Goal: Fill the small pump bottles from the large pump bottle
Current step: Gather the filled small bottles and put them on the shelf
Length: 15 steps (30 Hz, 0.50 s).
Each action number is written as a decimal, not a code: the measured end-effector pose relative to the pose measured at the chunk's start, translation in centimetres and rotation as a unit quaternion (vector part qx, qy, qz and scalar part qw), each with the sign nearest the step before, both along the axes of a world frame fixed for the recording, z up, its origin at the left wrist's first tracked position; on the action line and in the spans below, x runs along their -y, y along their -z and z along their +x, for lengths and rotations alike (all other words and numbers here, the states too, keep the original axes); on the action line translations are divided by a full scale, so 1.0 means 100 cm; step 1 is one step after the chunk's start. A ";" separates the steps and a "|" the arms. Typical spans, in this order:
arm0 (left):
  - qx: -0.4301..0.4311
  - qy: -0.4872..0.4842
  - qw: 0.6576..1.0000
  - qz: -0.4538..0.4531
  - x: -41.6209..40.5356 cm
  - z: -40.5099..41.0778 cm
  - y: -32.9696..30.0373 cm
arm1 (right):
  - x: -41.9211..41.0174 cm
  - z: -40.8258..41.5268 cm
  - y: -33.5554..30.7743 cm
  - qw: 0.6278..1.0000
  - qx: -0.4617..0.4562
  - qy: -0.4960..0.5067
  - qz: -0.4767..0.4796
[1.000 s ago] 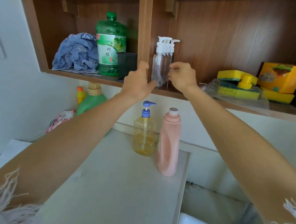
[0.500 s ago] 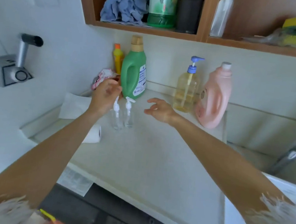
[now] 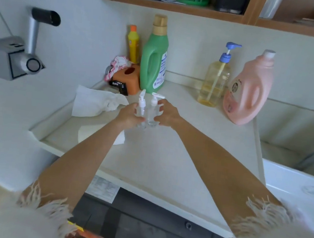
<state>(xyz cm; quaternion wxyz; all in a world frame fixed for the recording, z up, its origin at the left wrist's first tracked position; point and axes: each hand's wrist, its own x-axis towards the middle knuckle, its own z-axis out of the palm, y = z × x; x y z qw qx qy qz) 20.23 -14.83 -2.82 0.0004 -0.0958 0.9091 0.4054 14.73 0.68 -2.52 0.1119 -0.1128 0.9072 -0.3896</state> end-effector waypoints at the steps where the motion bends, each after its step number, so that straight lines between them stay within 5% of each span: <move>1: -0.006 0.008 1.000 -0.004 -0.001 0.000 0.001 | -0.001 0.001 0.001 1.000 -0.007 -0.010 0.015; 15: -0.023 0.135 0.990 -0.019 -0.082 0.013 0.000 | -0.101 0.022 0.006 0.994 -0.087 -0.040 0.056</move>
